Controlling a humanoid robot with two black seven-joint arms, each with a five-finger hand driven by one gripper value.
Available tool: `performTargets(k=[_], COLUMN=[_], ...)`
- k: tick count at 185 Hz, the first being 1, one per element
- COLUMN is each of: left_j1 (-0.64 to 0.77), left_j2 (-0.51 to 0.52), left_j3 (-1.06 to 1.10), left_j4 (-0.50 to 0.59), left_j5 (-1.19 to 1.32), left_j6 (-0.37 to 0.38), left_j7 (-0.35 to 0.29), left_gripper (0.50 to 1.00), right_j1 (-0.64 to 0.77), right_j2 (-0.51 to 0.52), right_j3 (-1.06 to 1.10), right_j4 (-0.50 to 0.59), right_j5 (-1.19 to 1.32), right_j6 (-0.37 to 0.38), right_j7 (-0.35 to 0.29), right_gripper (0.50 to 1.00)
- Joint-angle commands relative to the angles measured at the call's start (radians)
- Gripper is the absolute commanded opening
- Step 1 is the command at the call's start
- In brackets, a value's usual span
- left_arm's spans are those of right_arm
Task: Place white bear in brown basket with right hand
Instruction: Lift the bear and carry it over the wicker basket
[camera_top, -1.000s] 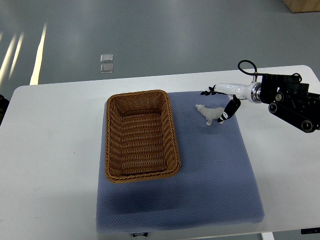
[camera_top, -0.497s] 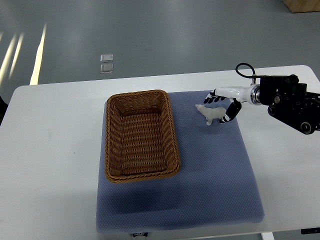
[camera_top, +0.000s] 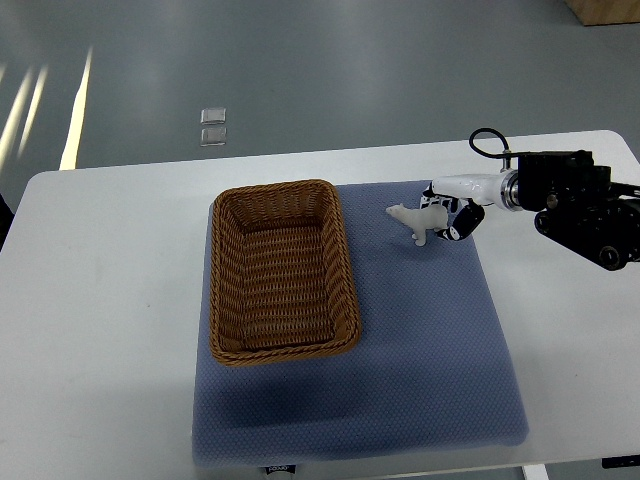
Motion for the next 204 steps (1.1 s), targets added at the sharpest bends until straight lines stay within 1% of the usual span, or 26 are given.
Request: performTargets(k=[1, 60, 111, 123, 142, 163, 180, 190, 192, 204], left_j1=[0.000, 0.000, 0.000, 0.000, 0.000, 0.000, 0.000, 0.000, 0.000, 0.000], left_j2=[0.000, 0.000, 0.000, 0.000, 0.000, 0.000, 0.000, 0.000, 0.000, 0.000], left_j3=[0.000, 0.000, 0.000, -0.002, 0.000, -0.002, -0.002, -0.002, -0.003, -0.003], left_j4=[0.000, 0.000, 0.000, 0.000, 0.000, 0.000, 0.000, 0.000, 0.000, 0.000], left_j5=[0.000, 0.000, 0.000, 0.000, 0.000, 0.000, 0.000, -0.002, 0.000, 0.000], left_j6=[0.000, 0.000, 0.000, 0.000, 0.000, 0.000, 0.000, 0.000, 0.000, 0.000], left_j7=[0.000, 0.000, 0.000, 0.000, 0.002, 0.002, 0.003, 0.003, 0.003, 0.003], left_gripper=[1.000, 1.000, 1.000, 1.000, 1.000, 1.000, 1.000, 1.000, 1.000, 1.000], right_j1=[0.001, 0.007, 0.123, 0.152, 0.200, 0.214, 0.221, 0.228, 0.231, 0.232], right_j2=[-0.001, -0.009, 0.005, 0.021, 0.077, 0.123, 0.169, 0.194, 0.205, 0.225], right_j3=[0.001, 0.018, 0.018, 0.018, 0.018, 0.018, 0.008, 0.001, 0.000, -0.015], right_j4=[0.000, 0.009, 0.034, 0.049, 0.060, 0.078, 0.098, 0.103, 0.104, 0.104], right_j5=[0.000, 0.003, 0.015, 0.015, 0.015, 0.014, 0.005, 0.003, 0.002, -0.009], right_j6=[-0.008, -0.041, -0.035, -0.031, -0.030, -0.030, -0.028, -0.028, -0.028, -0.028], right_j7=[0.000, 0.008, 0.011, 0.011, 0.014, 0.018, 0.018, 0.018, 0.018, 0.018], right_gripper=[0.500, 0.500, 0.500, 0.500, 0.500, 0.500, 0.541, 0.556, 0.570, 0.594])
